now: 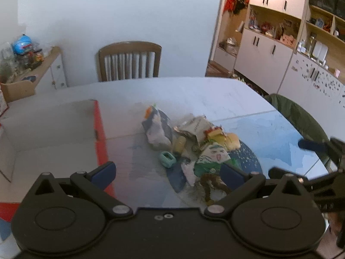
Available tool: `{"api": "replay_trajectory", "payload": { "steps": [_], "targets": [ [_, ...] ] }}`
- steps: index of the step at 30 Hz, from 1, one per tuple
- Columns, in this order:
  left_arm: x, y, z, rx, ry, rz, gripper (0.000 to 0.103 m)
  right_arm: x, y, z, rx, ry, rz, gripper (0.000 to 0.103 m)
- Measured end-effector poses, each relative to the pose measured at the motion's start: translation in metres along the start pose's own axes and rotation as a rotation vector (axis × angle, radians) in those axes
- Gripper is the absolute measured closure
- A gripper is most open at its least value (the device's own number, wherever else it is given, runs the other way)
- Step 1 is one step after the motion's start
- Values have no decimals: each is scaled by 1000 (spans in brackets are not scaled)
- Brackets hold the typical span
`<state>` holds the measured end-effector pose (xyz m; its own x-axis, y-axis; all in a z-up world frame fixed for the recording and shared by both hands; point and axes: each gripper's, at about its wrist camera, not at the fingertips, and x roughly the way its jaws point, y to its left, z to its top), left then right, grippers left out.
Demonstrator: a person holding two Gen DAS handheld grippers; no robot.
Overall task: Organize objects
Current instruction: 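Move both tools toward the pile of items on the table, then grasp the clear bag of dark beads with the right tool while the left tool grasps the brown fuzzy string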
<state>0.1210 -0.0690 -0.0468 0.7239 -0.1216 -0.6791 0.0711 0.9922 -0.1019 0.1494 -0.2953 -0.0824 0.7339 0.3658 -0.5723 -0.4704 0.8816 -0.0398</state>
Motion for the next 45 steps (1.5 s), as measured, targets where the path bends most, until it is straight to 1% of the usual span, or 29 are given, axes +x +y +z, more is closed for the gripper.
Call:
{"api": "replay_trajectory", "payload": {
  "steps": [2,5,6,7,12,15,16,19,21,22,25,26,29,30,32,34,37,40,41,43,44,45],
  "targets": [
    [10,-5,-2,-4,16,-13,0,10,-7,-5,-26,24,4,0],
    [26,-12,-7,-17,49,-39,0,26,-14,-14,-57,62,47,1],
    [31,-15,-9,-15,61,-44,0,31,-15,-18,-72,77,63,3],
    [36,-17,-12,9,74,-132,0,36,-16,-21,-88,89,77,4],
    [62,-35,-24,26,150,-158,1,59,-20,-35,-156,138,116,8],
    [74,-43,-30,21,189,-197,1,71,-20,-44,-181,166,151,11],
    [76,-45,-32,97,209,-479,3,75,-21,-47,-186,175,167,12],
    [82,-55,-36,107,231,-495,7,86,-23,-53,-190,206,211,18],
    [85,-62,-38,116,243,-498,10,92,-23,-55,-197,219,229,26],
    [86,-64,-39,117,246,-505,13,94,-23,-56,-200,223,237,27],
    [86,-72,-42,124,249,-526,17,100,-24,-59,-198,231,264,32],
    [85,-75,-42,130,246,-535,25,101,-25,-59,-198,234,272,35],
    [82,-80,-43,153,237,-550,37,105,-26,-59,-201,241,298,42],
    [82,-82,-43,159,233,-553,39,106,-27,-59,-200,241,304,44],
    [82,-85,-44,168,233,-559,51,107,-28,-59,-191,240,320,47],
    [84,-86,-45,168,238,-561,57,108,-29,-58,-187,239,333,50],
    [86,-86,-45,152,252,-564,70,110,-31,-58,-186,236,349,53],
    [90,-86,-45,134,265,-559,73,110,-33,-57,-185,233,361,55],
    [92,-86,-45,134,269,-555,78,110,-34,-57,-185,232,363,57],
    [94,-87,-45,136,275,-556,84,111,-35,-57,-184,232,367,59],
    [95,-88,-45,139,275,-555,84,111,-36,-56,-181,231,368,60],
    [95,-89,-45,158,269,-578,85,111,-37,-56,-176,231,370,61]
  ]
}}
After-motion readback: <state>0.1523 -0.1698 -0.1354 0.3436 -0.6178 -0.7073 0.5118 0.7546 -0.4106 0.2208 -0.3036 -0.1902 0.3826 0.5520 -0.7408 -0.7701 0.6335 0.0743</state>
